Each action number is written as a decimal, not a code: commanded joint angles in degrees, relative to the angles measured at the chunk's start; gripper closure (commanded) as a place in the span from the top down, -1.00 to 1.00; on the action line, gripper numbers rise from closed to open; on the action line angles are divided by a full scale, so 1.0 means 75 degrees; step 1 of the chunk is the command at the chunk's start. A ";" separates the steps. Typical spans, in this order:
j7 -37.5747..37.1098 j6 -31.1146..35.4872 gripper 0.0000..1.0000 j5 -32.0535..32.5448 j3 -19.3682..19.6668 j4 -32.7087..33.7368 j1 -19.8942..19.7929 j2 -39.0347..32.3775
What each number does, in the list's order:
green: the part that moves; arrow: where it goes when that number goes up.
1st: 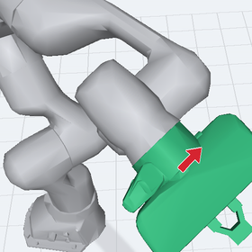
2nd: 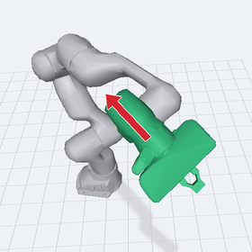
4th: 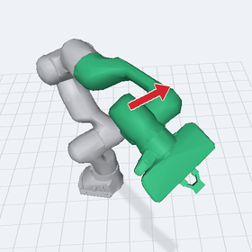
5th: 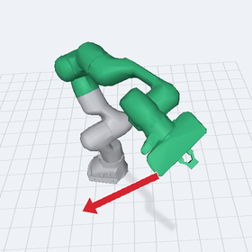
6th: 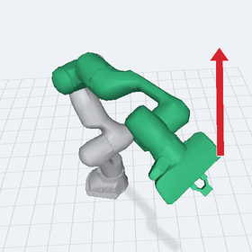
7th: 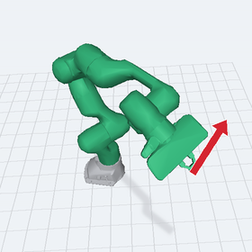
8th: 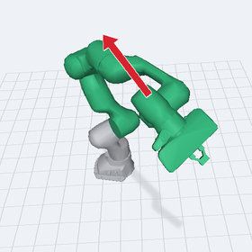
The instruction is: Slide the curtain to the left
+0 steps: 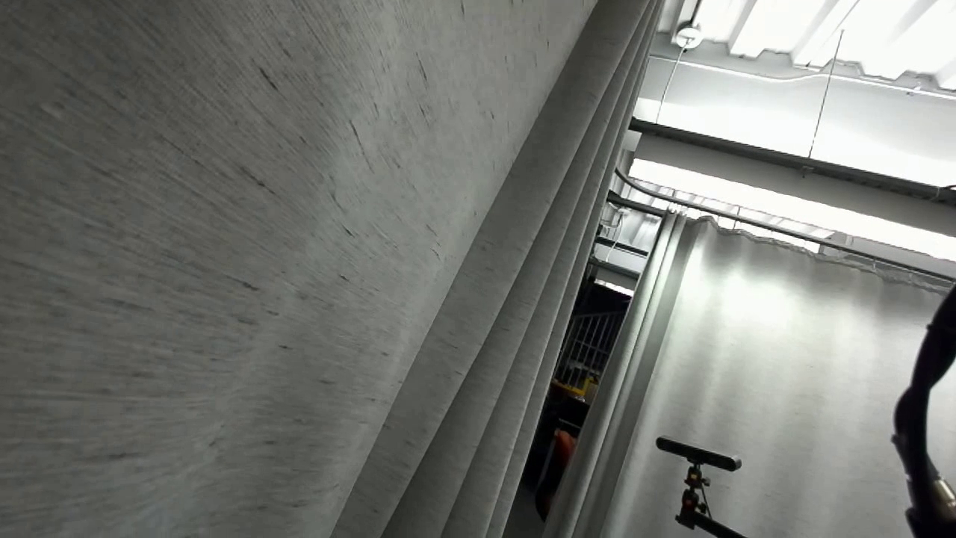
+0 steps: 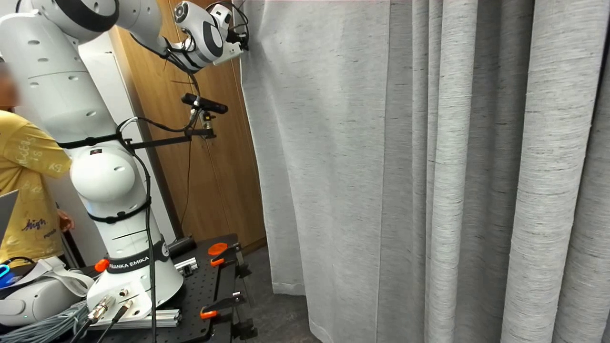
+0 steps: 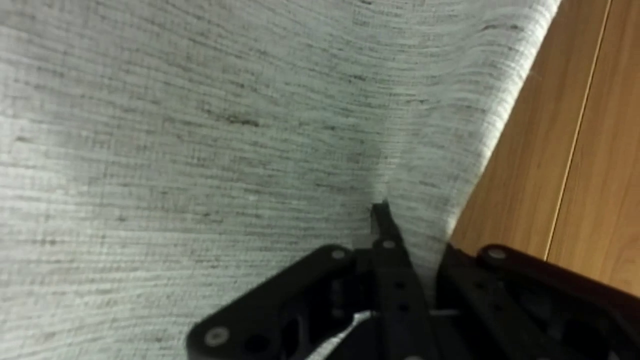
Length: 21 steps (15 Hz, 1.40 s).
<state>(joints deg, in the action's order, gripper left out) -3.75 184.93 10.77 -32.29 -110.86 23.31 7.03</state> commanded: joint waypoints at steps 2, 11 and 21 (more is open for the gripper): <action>0.0230 0.0264 -0.98 -0.0170 -0.0187 -0.0372 0.0562 -0.0670; 0.0434 0.0189 -0.98 -0.0031 0.0254 -0.0315 0.0416 -0.0777; 0.1022 -0.0460 -0.98 -0.0239 0.1477 -0.0311 0.0405 -0.0598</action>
<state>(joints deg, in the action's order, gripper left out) 0.36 186.83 10.64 -23.45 -110.89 23.91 3.17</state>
